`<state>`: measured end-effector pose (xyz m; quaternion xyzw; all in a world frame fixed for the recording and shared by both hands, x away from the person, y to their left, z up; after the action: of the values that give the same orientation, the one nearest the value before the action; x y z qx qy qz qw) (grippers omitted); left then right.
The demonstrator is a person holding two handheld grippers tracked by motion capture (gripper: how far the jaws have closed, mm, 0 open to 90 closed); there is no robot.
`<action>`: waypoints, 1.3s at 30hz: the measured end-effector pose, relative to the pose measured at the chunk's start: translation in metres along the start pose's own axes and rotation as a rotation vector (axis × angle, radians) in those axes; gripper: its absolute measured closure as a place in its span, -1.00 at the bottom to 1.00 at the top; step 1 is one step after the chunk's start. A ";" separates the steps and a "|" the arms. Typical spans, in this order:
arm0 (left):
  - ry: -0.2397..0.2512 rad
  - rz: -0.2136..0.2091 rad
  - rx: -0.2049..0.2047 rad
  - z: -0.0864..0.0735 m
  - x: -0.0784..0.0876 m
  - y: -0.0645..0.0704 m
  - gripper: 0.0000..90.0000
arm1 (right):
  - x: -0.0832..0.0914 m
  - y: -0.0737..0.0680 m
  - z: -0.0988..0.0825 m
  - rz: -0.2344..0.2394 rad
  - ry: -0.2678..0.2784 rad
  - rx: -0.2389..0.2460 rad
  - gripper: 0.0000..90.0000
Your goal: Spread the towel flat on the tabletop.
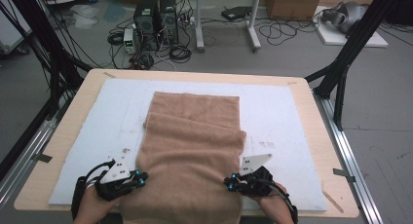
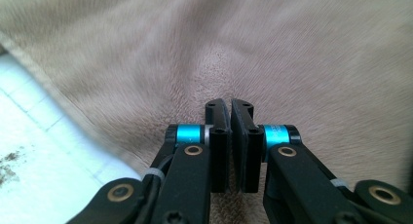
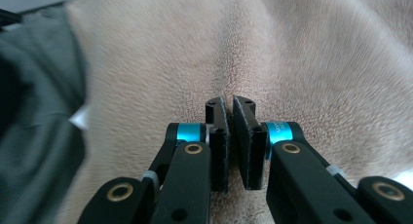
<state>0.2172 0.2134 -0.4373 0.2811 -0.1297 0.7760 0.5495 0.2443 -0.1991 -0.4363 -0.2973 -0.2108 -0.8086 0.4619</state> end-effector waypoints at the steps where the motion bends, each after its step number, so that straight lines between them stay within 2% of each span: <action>1: 0.027 -0.018 -0.015 0.003 0.008 0.012 0.91 | 0.005 -0.004 0.001 0.010 0.011 0.000 0.89; 3: 0.048 -0.051 -0.034 0.007 0.021 0.030 0.90 | 0.023 -0.016 0.004 0.028 0.047 0.026 0.82; 4: 0.048 -0.058 -0.046 0.010 0.025 0.036 0.86 | 0.031 -0.020 0.007 0.033 0.069 0.021 0.66; 5: 0.049 -0.051 -0.057 0.011 0.028 0.041 0.75 | 0.037 -0.021 0.009 0.032 0.091 0.005 0.60; 7: 0.043 -0.035 -0.062 0.013 0.029 0.042 0.42 | 0.046 -0.019 0.013 0.010 0.118 0.010 0.51; 9: 0.033 -0.011 -0.071 0.012 0.026 0.034 0.37 | 0.045 -0.012 0.017 -0.042 0.104 0.017 0.45; 10: 0.032 -0.001 -0.058 0.010 0.022 0.028 0.37 | 0.042 -0.007 0.017 -0.068 0.088 0.013 0.43; 12: 0.014 0.024 -0.046 0.007 0.013 0.013 0.37 | 0.028 0.004 0.015 -0.096 0.046 0.008 0.35; 13: 0.012 0.022 -0.023 0.005 0.008 0.006 0.37 | 0.019 0.010 0.013 -0.093 0.027 -0.001 0.31; 15: -0.006 0.028 -0.009 0.004 -0.002 -0.006 0.34 | 0.002 0.019 0.009 -0.091 -0.013 -0.008 0.26; 17: -0.026 0.015 0.016 0.003 -0.010 -0.015 0.33 | -0.009 0.023 0.007 -0.078 -0.029 -0.024 0.25; 18: -0.057 0.013 0.013 0.001 -0.016 -0.018 0.34 | -0.014 0.024 0.006 -0.070 -0.035 -0.025 0.29; 19: -0.078 -0.008 0.011 -0.001 -0.019 -0.019 0.43 | -0.020 0.023 0.006 -0.056 -0.052 -0.013 0.41; 20: -0.061 -0.022 0.004 -0.002 -0.020 -0.019 0.56 | -0.024 0.021 0.005 -0.049 -0.065 0.005 0.49; 21: -0.060 -0.021 -0.002 -0.002 -0.020 -0.018 0.73 | -0.024 0.020 0.004 -0.055 -0.041 0.009 0.64; 23: -0.058 -0.014 -0.016 -0.003 -0.020 -0.014 0.89 | -0.025 0.020 0.002 -0.029 -0.030 -0.005 0.85; 25: -0.056 -0.023 -0.011 -0.004 -0.016 -0.013 0.92 | -0.023 0.018 0.003 -0.022 -0.033 0.005 0.91; 27: -0.020 -0.027 -0.005 -0.005 -0.006 -0.006 0.92 | -0.017 0.014 0.005 -0.013 -0.031 0.023 0.92; 30: 0.023 -0.049 -0.034 -0.002 0.016 0.015 0.92 | 0.005 -0.003 0.010 0.025 0.021 0.045 0.90; 31: 0.038 -0.060 -0.045 -0.001 0.023 0.023 0.91 | 0.014 -0.010 0.013 0.052 0.047 0.054 0.85; 32: 0.049 -0.064 -0.055 0.000 0.029 0.029 0.88 | 0.022 -0.015 0.016 0.058 0.076 0.055 0.75; 33: 0.048 -0.054 -0.059 0.000 0.033 0.032 0.76 | 0.029 -0.019 0.018 0.051 0.096 0.057 0.67; 34: 0.037 -0.045 -0.054 0.000 0.034 0.033 0.54 | 0.034 -0.020 0.019 0.034 0.102 0.061 0.60; 35: 0.023 -0.045 -0.053 -0.002 0.033 0.032 0.43 | 0.036 -0.019 0.020 0.010 0.093 0.070 0.54; 36: 0.015 -0.047 -0.048 -0.004 0.030 0.029 0.41 | 0.033 -0.016 0.020 -0.015 0.074 0.075 0.48; 39: -0.012 -0.034 -0.022 -0.013 0.018 0.018 0.36 | 0.013 -0.003 0.011 -0.050 0.014 0.038 0.37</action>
<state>0.1928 0.2275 -0.4355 0.2819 -0.1365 0.7633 0.5650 0.2401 -0.1991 -0.4200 -0.2774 -0.2301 -0.8178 0.4488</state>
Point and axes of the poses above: each handheld gripper's, and its own axes: x roughly backward along the jaws, z roughly out of its top, y roughly to its right, the point moved 1 cm from there along -x, roughly forward along the jaws, and after that the axes turned 14 degrees about -z, right-handed, at the moved point
